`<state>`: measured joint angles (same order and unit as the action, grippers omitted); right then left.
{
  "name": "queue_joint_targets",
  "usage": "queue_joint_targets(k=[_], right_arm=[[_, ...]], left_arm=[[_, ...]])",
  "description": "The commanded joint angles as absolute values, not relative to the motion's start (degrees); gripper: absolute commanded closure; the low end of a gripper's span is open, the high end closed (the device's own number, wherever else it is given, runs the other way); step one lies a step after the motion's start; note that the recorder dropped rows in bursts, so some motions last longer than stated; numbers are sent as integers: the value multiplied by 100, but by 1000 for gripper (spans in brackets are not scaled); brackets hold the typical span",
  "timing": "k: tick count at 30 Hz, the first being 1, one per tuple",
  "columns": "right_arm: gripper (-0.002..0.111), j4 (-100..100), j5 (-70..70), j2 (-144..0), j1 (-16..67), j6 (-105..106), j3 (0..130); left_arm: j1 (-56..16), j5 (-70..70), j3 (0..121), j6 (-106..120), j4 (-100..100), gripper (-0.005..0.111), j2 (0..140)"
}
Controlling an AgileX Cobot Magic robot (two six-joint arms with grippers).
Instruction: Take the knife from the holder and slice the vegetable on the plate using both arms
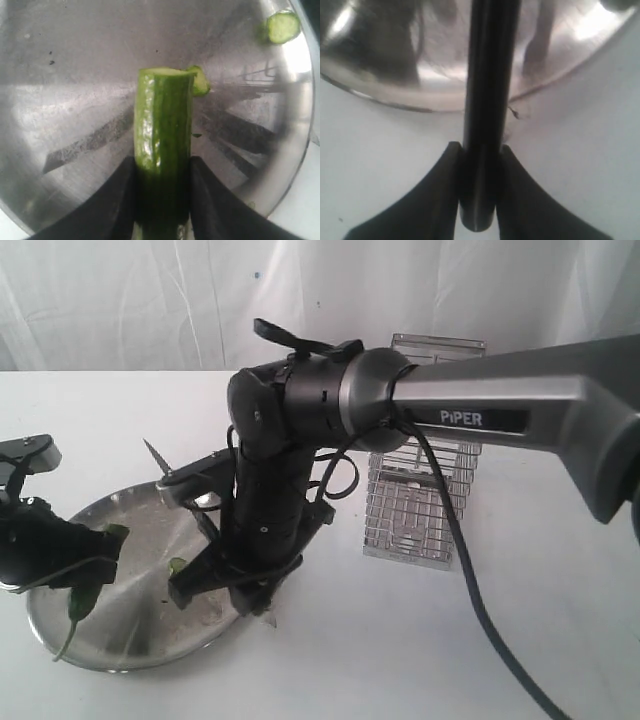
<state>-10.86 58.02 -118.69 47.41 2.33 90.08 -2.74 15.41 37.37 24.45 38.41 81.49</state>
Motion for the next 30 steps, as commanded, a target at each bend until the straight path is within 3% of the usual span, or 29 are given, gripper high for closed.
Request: queue_joint_targets(k=[1, 10, 13, 17, 25, 30], right_arm=[[108, -2256, 5368, -11787, 4509, 898, 9018], [108, -3712, 5009, -12112, 4329, 1702, 9018], [106, -3959, 4891, -12234, 4329, 1832, 9018], [95, -3956, 4723, -12340, 4329, 1802, 9018], [70, -3892, 4687, -12447, 4329, 1784, 9018], [62, -3881, 4729, -12447, 4329, 1784, 9018]], left_arm=[[-287, 1453, 3746, 2784, 4344, 82, 8343], [-470, 1115, 3746, 3513, 5103, 82, 8858], [-470, 1013, 3746, 3513, 5129, 71, 8868], [-470, 914, 3746, 3580, 5138, 51, 8868], [-470, 1096, 3888, 3438, 5162, 50, 8691], [-470, 1201, 3961, 3449, 4960, 50, 8190]])
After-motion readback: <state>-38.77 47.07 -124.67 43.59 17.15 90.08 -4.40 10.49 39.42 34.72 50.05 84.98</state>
